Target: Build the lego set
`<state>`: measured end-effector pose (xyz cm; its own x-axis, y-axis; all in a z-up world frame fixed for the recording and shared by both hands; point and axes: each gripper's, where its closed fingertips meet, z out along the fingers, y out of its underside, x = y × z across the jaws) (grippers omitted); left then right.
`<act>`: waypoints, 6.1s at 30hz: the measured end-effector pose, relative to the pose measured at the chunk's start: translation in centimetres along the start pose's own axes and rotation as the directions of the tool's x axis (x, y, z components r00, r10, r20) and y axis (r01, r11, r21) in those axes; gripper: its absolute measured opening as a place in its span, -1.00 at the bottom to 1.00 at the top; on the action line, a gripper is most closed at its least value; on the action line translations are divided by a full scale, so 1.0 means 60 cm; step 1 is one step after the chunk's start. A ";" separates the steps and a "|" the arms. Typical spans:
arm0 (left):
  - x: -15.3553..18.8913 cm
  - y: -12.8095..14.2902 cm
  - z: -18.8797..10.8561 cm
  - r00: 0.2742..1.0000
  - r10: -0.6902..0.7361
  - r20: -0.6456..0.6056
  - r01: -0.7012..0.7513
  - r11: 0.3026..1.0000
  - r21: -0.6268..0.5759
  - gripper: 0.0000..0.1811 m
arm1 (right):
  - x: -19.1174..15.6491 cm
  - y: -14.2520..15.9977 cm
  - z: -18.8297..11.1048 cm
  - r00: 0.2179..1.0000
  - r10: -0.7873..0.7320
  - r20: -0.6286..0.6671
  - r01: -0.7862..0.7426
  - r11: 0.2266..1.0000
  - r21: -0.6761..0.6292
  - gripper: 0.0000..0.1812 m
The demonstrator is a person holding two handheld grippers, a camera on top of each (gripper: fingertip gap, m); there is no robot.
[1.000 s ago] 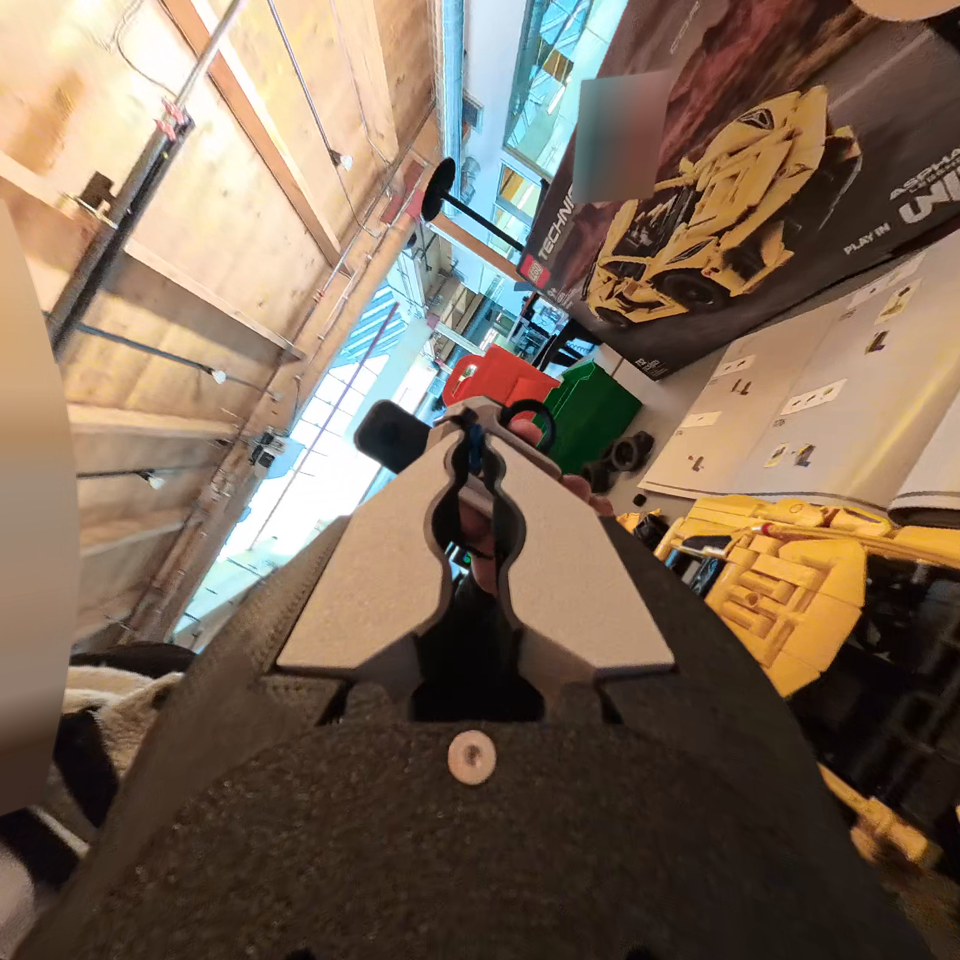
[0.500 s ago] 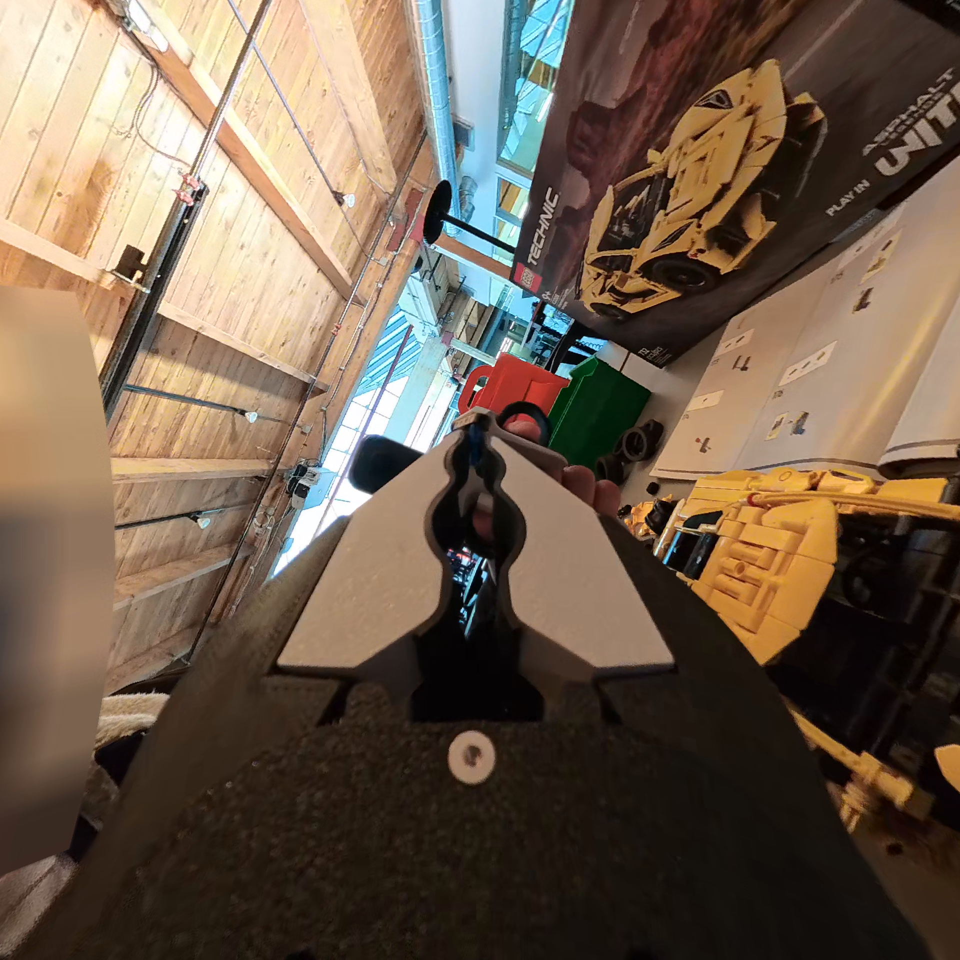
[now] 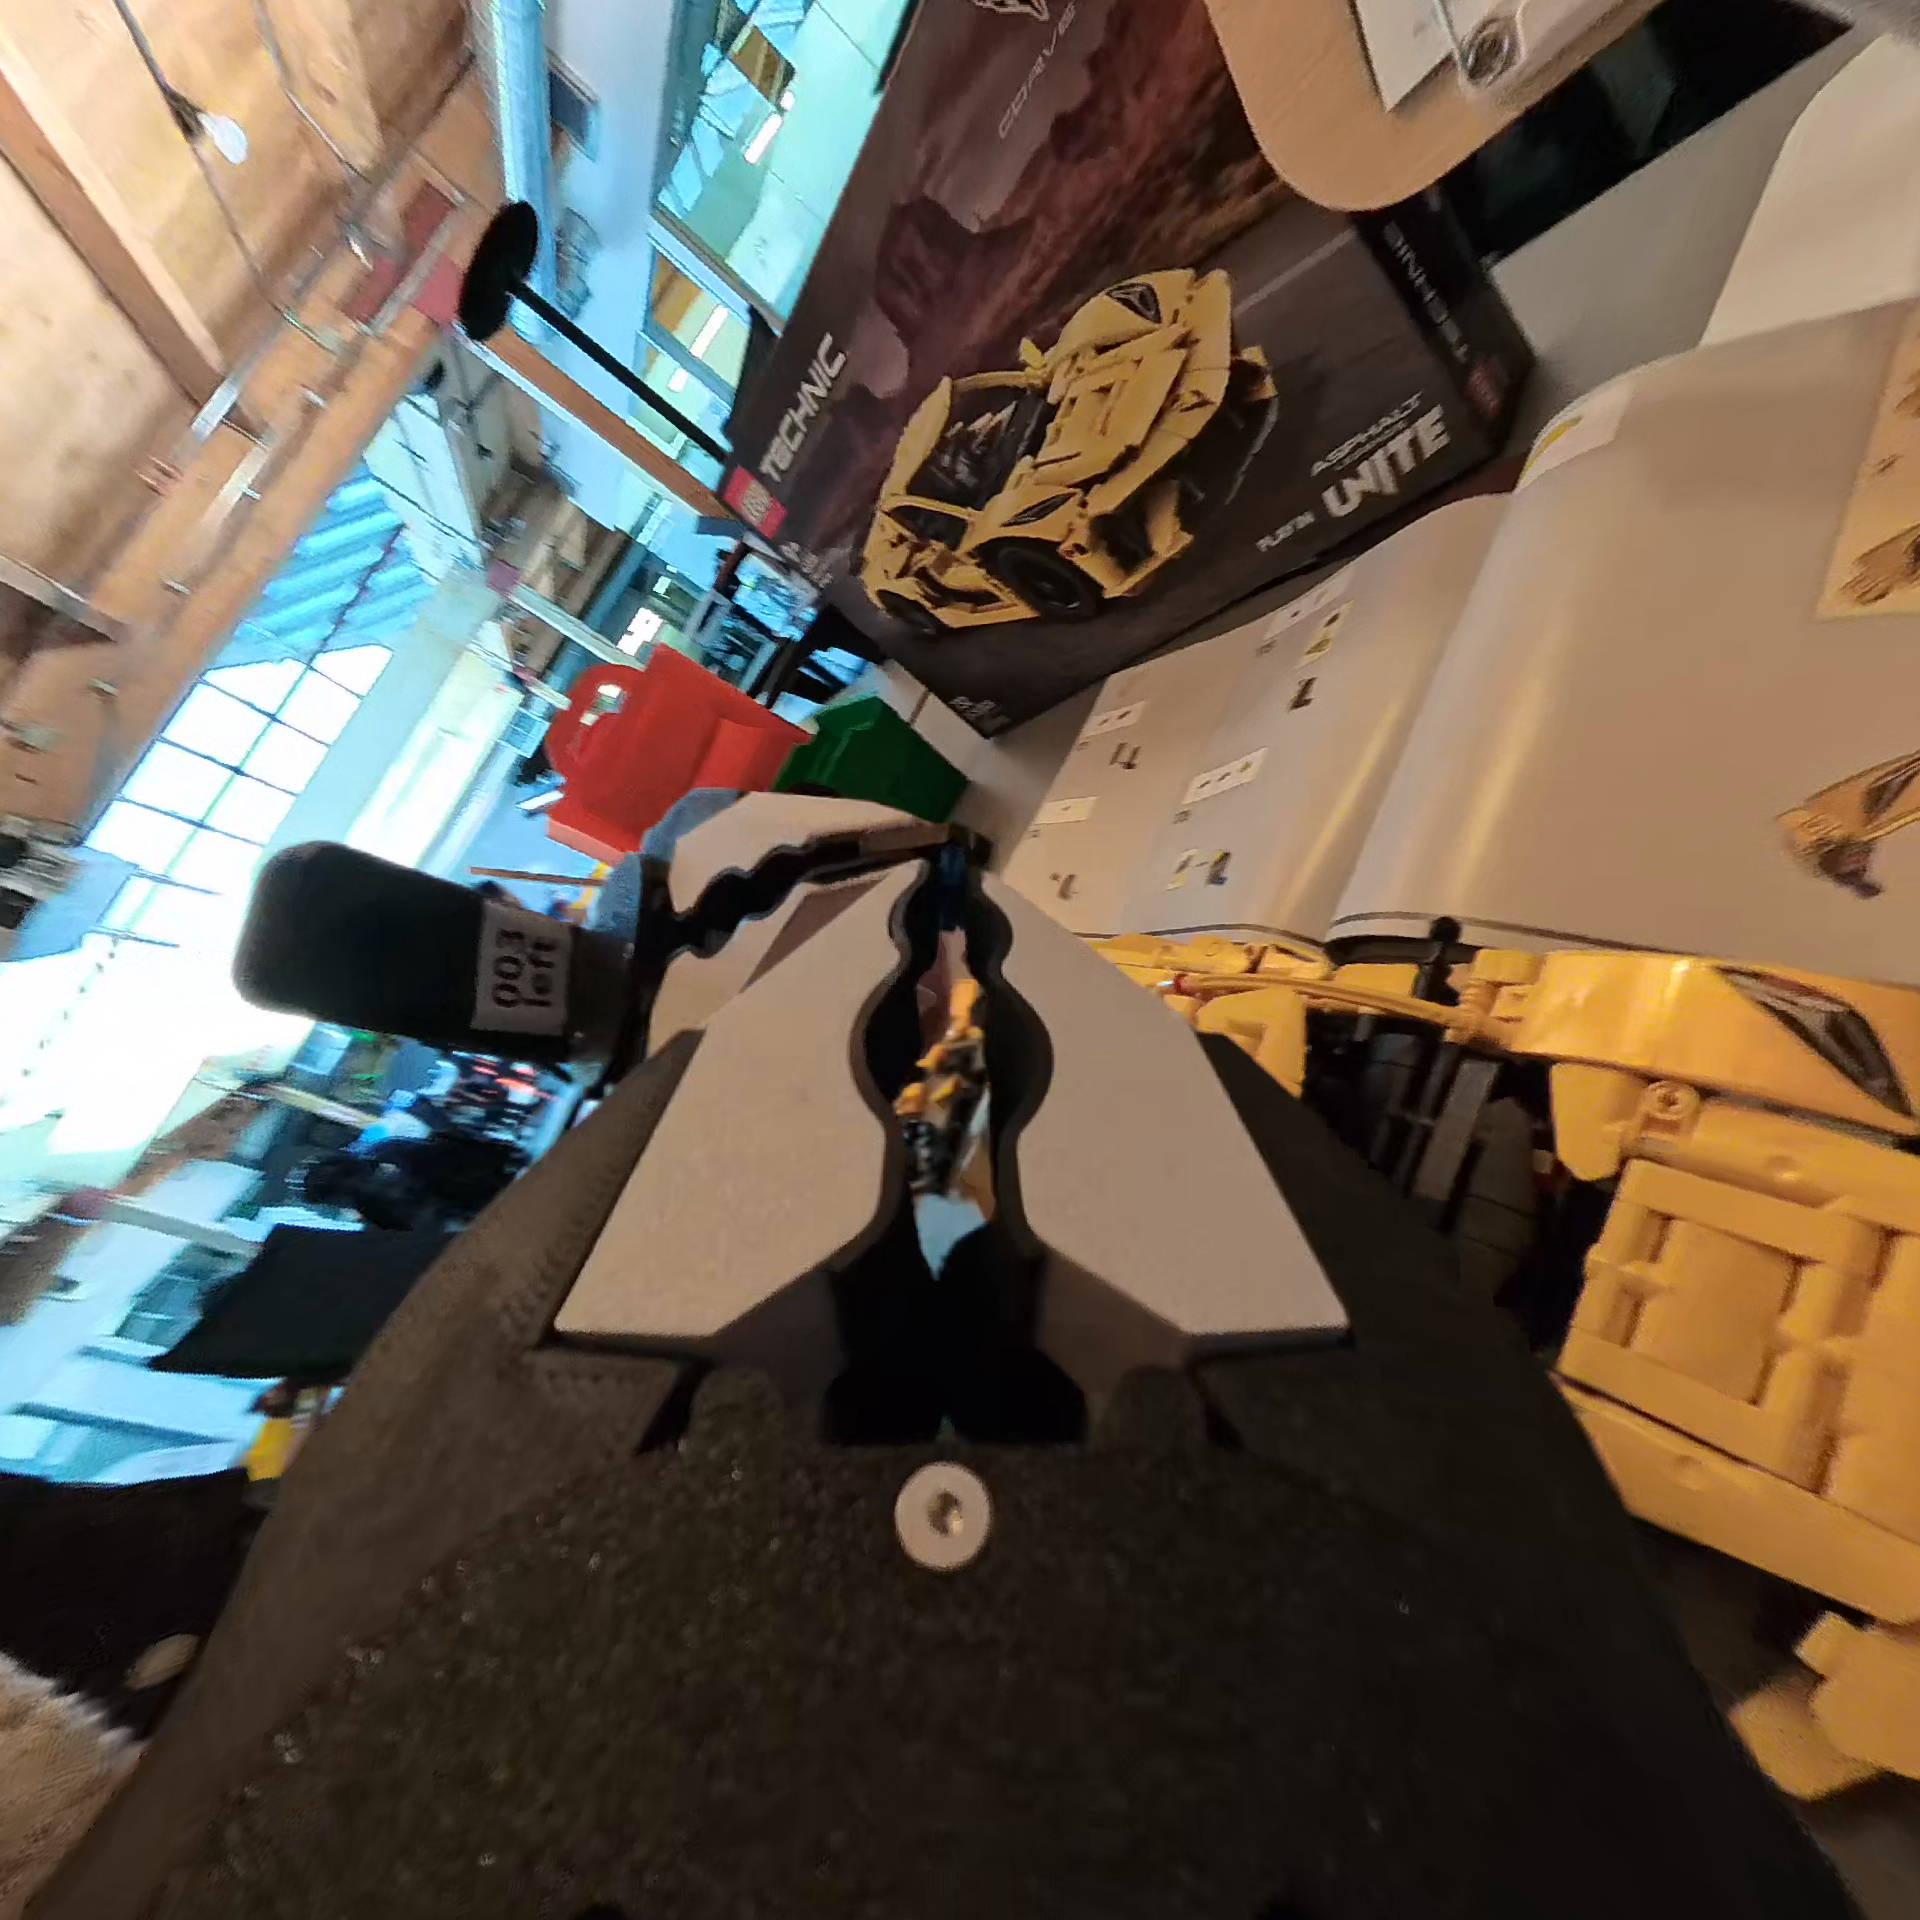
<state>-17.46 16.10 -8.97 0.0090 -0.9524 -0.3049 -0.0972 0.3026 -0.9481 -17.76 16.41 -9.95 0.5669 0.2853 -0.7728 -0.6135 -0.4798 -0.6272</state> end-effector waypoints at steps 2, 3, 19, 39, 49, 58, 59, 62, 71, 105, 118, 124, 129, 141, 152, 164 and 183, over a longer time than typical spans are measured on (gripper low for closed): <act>0.000 -0.002 0.000 1.000 -0.008 0.000 0.008 1.000 0.008 -0.96 | -0.002 -0.002 0.000 1.000 -0.018 -0.005 0.018 1.000 -0.001 -0.98; -0.001 -0.004 -0.002 1.000 -0.012 -0.003 0.012 1.000 0.016 -0.96 | -0.005 -0.002 -0.001 1.000 0.008 0.018 -0.008 1.000 -0.002 -0.98; 0.014 0.002 -0.001 0.999 0.003 -0.046 -0.005 0.999 -0.032 -0.96 | -0.002 0.008 -0.007 0.882 0.412 0.228 -0.401 0.911 -0.092 -0.98; 0.001 -0.012 -0.010 0.986 -0.150 -0.071 0.152 0.988 0.025 -0.96 | -0.018 -0.001 0.001 0.892 0.371 0.258 -0.368 0.928 -0.060 -0.97; -0.001 -0.010 -0.011 0.977 -0.192 -0.090 0.196 0.980 0.042 -0.96 | -0.017 -0.002 0.001 0.834 0.460 0.306 -0.462 0.884 -0.070 -0.96; -0.002 -0.007 -0.010 0.977 -0.195 -0.083 0.199 0.979 0.036 -0.96 | -0.016 -0.002 0.003 0.851 0.436 0.292 -0.439 0.897 -0.061 -0.96; -0.002 -0.006 -0.009 0.979 -0.190 -0.078 0.193 0.981 0.032 -0.96 | -0.015 -0.001 0.004 0.856 0.429 0.287 -0.433 0.900 -0.054 -0.97; -0.003 -0.005 -0.004 0.983 -0.174 -0.051 0.175 0.984 0.020 -0.96 | -0.013 -0.001 0.005 0.878 0.400 0.263 -0.407 0.913 -0.028 -0.97; 0.011 -0.005 -0.007 0.987 -0.139 -0.084 0.137 0.990 -0.026 -0.97 | -0.010 0.001 -0.003 0.912 0.340 0.229 -0.335 0.940 -0.063 -0.99; -0.003 -0.004 -0.008 0.966 -0.243 -0.094 0.246 0.969 0.030 -0.96 | -0.011 0.008 -0.015 0.883 0.399 0.248 -0.385 0.917 -0.104 -0.97; -0.014 0.001 -0.019 0.960 -0.268 -0.079 0.272 0.962 0.034 -0.96 | 0.128 0.249 -0.172 0.511 -0.821 0.256 0.757 0.289 -0.586 -0.96; -0.015 0.003 -0.019 0.960 -0.269 -0.079 0.272 0.962 0.030 -0.96 | 0.141 0.267 -0.180 0.538 -0.788 0.301 0.754 0.290 -0.589 -0.93; -0.011 0.006 -0.016 0.957 -0.274 -0.090 0.277 0.960 0.023 -0.96 | 0.144 0.269 -0.184 0.512 -0.804 0.303 0.771 0.274 -0.574 -0.92; 0.000 0.003 -0.013 0.951 -0.280 -0.129 0.285 0.958 0.026 -0.96 | 0.143 0.252 -0.175 0.541 -0.810 0.227 0.743 0.333 -0.581 -0.96; 0.030 -0.034 -0.008 0.946 -0.247 -0.212 0.275 0.954 0.117 -0.96 | -0.038 0.022 -0.051 0.988 -0.080 0.131 0.091 0.993 -0.080 -0.97; 0.035 -0.035 0.000 0.952 -0.232 -0.200 0.259 0.959 0.117 -0.96 | -0.033 0.013 -0.046 0.984 0.055 0.167 -0.052 0.998 -0.021 -0.97; 0.041 -0.010 0.020 0.988 -0.110 -0.110 0.113 0.993 0.030 -0.96 | 0.001 0.011 -0.045 0.995 0.095 0.023 -0.095 0.996 0.001 -0.97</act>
<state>-16.20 13.64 -9.24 -0.0894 -0.9782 -0.1875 -0.0659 0.1936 -0.9789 -16.66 13.88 -10.13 0.4936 0.2575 -0.8307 -0.6647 -0.5042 -0.5513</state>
